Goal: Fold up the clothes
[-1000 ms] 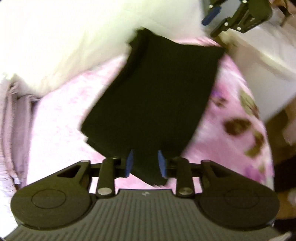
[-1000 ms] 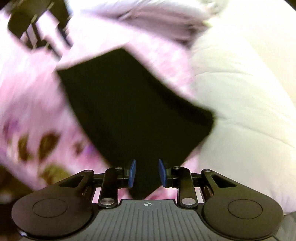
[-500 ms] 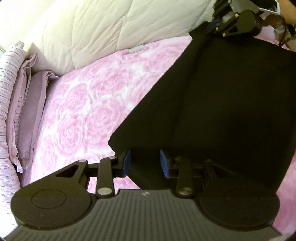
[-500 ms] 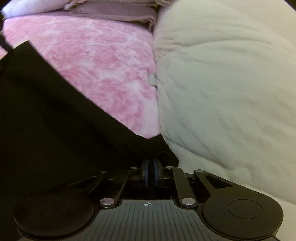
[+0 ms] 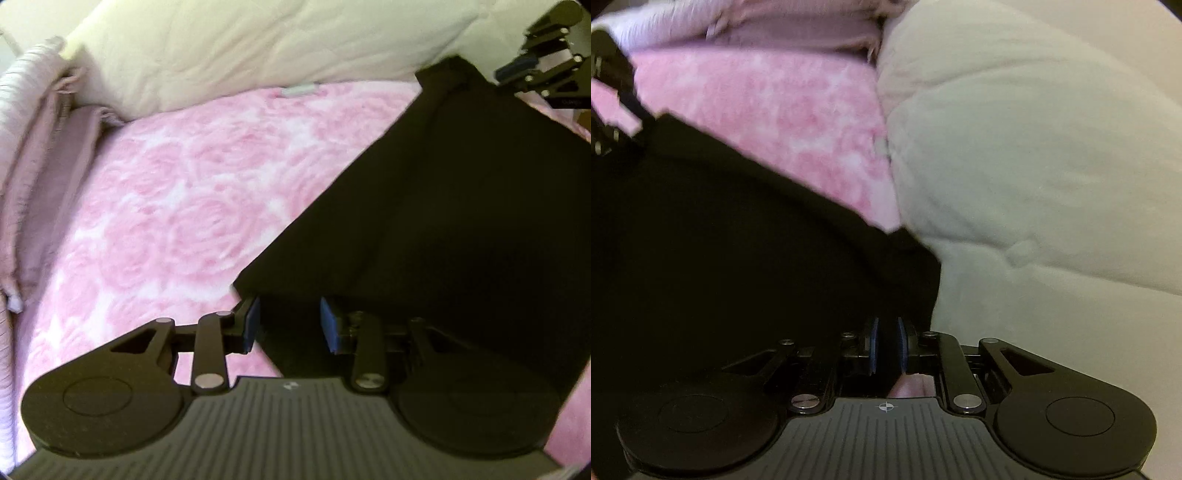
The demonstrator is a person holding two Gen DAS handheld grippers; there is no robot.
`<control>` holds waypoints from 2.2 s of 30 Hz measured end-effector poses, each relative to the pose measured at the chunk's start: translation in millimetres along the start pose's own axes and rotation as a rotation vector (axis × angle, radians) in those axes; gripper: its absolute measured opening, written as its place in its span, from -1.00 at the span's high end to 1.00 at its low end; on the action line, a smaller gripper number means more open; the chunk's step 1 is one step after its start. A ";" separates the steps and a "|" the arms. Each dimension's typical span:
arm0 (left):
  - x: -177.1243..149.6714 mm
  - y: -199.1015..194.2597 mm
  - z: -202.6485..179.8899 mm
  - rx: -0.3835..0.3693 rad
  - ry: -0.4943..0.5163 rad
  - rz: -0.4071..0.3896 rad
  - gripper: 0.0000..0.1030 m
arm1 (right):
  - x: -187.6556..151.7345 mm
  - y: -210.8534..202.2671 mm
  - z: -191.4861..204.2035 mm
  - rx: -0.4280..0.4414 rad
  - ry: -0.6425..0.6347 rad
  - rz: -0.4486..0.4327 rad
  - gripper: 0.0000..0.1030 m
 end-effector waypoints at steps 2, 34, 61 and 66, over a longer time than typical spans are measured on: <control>-8.7 -11.7 5.1 -0.003 -0.045 0.004 0.39 | -2.3 -6.7 7.5 0.016 0.001 0.001 0.75; -131.6 -163.0 -53.9 -0.065 -0.379 0.148 -0.02 | -42.0 -157.7 98.8 0.198 0.350 0.072 -0.26; -185.9 -386.7 -39.0 -0.080 -0.669 -0.092 -0.44 | 3.8 -399.3 189.5 -0.072 0.639 0.006 -0.54; -188.3 -396.1 -30.8 -0.074 -0.686 -0.092 -0.44 | 14.5 -411.5 201.4 -0.080 0.605 -0.008 -0.55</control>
Point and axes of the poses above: each gripper's, at about its wrist camera, not at the fingertips, and y roughly the way its jaws point, z to its left, x to its top, the point moved 6 cm from there along y, roughly the way its jaws point, and after that the axes turned 9 degrees about -y, right-handed, at the moved point
